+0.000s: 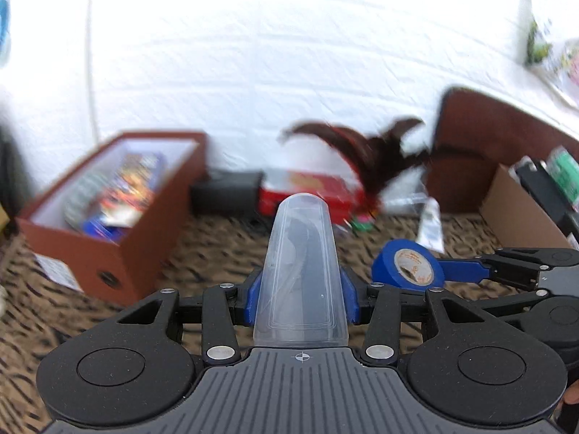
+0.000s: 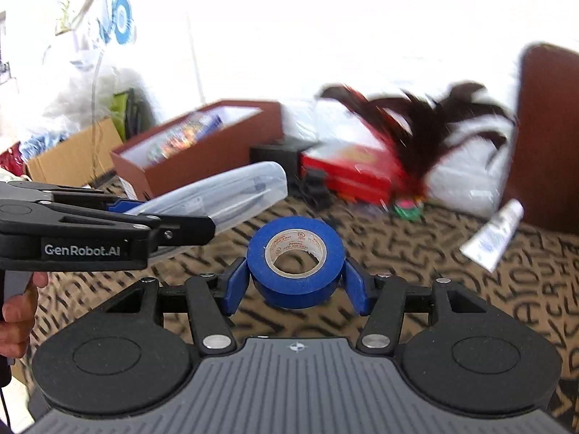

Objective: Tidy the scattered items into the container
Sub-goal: 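Carry the clear tube and blue tape roll with both tools over the shoebox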

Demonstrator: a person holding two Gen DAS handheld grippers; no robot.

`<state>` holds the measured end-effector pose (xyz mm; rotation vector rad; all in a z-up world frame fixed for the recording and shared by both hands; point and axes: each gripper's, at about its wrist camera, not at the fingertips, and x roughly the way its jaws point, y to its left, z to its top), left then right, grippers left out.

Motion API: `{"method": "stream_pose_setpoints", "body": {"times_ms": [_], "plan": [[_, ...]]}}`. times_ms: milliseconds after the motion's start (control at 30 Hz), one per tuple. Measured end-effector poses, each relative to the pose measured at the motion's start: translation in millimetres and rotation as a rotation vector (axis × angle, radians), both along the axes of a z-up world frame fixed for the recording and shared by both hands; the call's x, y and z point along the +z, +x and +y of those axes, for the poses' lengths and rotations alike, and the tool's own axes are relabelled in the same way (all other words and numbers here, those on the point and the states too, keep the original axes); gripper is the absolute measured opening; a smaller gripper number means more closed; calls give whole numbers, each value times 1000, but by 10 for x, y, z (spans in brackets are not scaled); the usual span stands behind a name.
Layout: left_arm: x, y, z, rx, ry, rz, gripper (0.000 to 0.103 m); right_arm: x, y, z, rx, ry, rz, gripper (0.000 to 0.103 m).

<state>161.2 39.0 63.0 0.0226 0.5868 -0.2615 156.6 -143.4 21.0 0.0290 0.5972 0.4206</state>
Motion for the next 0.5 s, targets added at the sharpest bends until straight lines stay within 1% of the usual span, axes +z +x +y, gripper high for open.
{"method": "stream_pose_setpoints", "body": {"times_ms": [100,267,400,500], "plan": [[190,59,232,46,10,-33,45,181,114,159,31,28,-16,61],[451,323,689,140,6,-66,45,447,417,539,78,39,-50,61],[501,578,1053,191,-27,-64,45,568,709,876,103,30,-79,61],[452,795,1269,226,-27,-56,45,592,963,1119,111,20,-91,61]]}}
